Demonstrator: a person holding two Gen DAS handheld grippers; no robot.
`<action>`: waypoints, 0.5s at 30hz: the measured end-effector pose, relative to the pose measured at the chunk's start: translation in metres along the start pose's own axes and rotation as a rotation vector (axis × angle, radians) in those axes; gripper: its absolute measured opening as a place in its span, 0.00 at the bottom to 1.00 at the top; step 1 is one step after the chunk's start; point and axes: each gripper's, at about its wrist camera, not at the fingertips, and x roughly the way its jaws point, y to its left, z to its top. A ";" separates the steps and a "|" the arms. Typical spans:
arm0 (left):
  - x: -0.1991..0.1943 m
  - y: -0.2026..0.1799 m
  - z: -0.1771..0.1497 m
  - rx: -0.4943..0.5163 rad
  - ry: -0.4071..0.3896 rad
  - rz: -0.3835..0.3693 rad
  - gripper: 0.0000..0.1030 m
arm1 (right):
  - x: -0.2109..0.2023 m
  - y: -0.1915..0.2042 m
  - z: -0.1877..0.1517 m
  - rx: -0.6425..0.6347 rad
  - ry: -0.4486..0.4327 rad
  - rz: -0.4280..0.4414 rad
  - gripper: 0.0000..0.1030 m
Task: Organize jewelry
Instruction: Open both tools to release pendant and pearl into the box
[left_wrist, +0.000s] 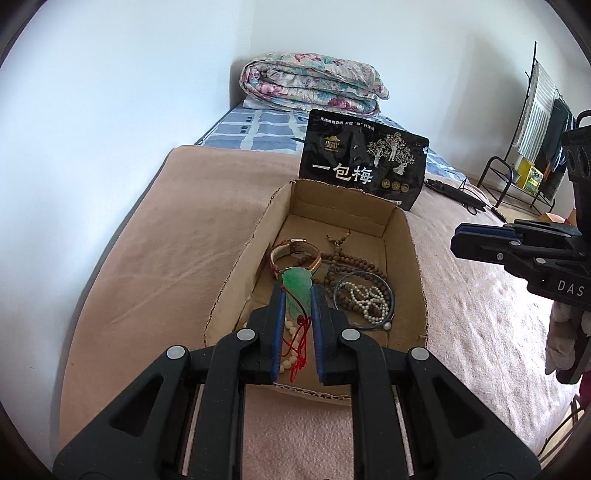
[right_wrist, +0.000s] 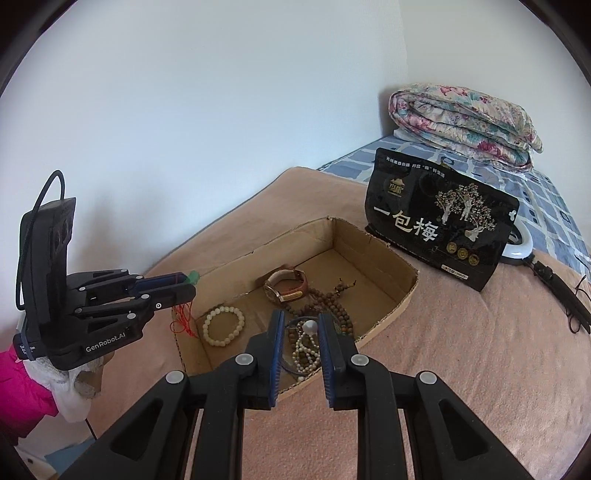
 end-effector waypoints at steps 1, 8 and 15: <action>0.001 0.001 0.000 -0.001 0.001 0.000 0.12 | 0.003 0.001 0.000 0.002 0.003 0.004 0.17; 0.002 0.002 0.000 0.000 0.001 0.001 0.12 | 0.020 0.004 0.002 0.004 0.017 -0.002 0.28; 0.002 0.002 -0.002 -0.011 -0.018 0.019 0.50 | 0.011 0.005 0.003 0.010 -0.037 -0.080 0.86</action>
